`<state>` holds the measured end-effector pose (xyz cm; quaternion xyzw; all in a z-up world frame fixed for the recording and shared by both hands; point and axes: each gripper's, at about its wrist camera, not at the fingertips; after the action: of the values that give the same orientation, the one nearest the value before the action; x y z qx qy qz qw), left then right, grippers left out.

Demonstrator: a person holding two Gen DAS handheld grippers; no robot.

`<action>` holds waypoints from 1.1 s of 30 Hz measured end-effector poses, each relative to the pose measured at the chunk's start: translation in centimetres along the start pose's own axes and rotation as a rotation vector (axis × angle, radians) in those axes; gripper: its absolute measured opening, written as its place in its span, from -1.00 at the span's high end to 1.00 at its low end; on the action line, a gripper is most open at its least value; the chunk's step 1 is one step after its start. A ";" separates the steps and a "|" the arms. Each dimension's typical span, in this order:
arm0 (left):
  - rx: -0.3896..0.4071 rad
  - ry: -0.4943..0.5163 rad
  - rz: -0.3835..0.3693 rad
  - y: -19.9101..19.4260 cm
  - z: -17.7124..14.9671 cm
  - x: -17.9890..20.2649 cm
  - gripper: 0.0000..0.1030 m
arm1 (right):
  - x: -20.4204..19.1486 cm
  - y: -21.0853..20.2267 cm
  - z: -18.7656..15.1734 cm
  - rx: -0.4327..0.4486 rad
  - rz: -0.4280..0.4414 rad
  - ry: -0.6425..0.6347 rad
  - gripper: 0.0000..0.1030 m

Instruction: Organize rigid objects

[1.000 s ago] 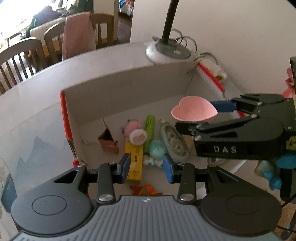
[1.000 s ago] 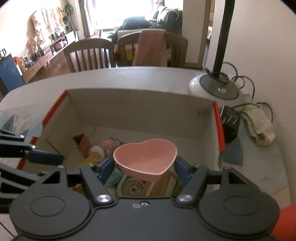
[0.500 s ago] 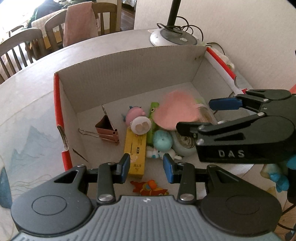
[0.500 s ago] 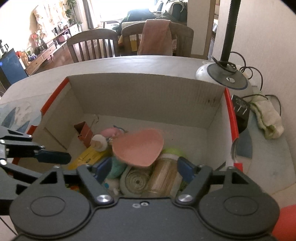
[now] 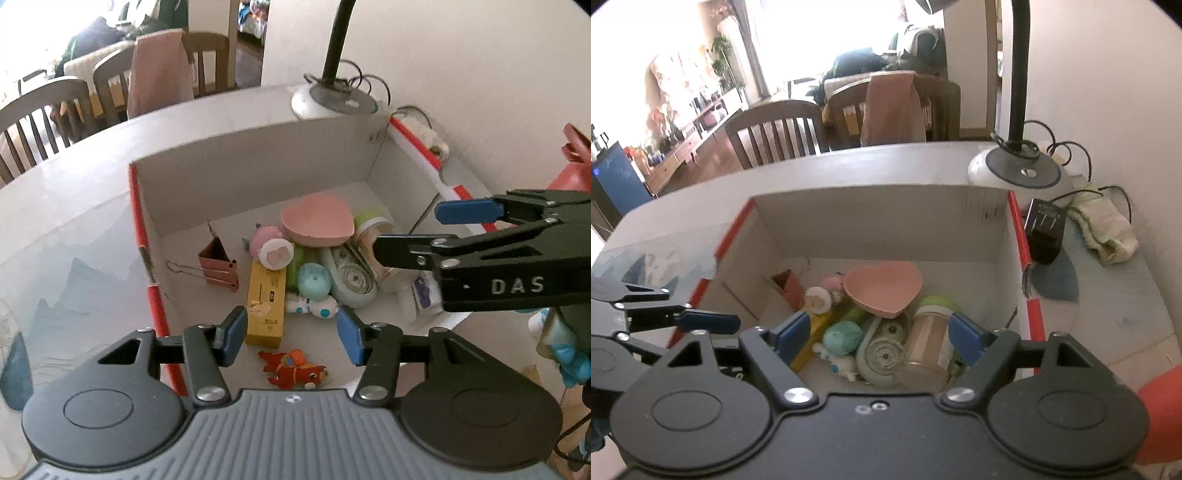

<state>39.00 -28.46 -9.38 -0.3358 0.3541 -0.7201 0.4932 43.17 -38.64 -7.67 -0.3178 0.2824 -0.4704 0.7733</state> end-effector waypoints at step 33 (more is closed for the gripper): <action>0.240 -0.003 -0.101 -11.7 -5.6 -2.6 -0.65 | -6.1 -12.1 -6.6 0.286 0.004 0.138 -0.99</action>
<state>29.56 -21.91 -2.77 -0.2929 0.2473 -0.7809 0.4933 29.26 -38.90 -1.92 -0.1708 0.2659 -0.5249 0.7903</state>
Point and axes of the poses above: each gripper's, at about its wrist camera, not at the fingertips, and y roughly the way its jaws point, x to its right, z to its top, and after that the axes turned 2 degrees about -z, right-handed
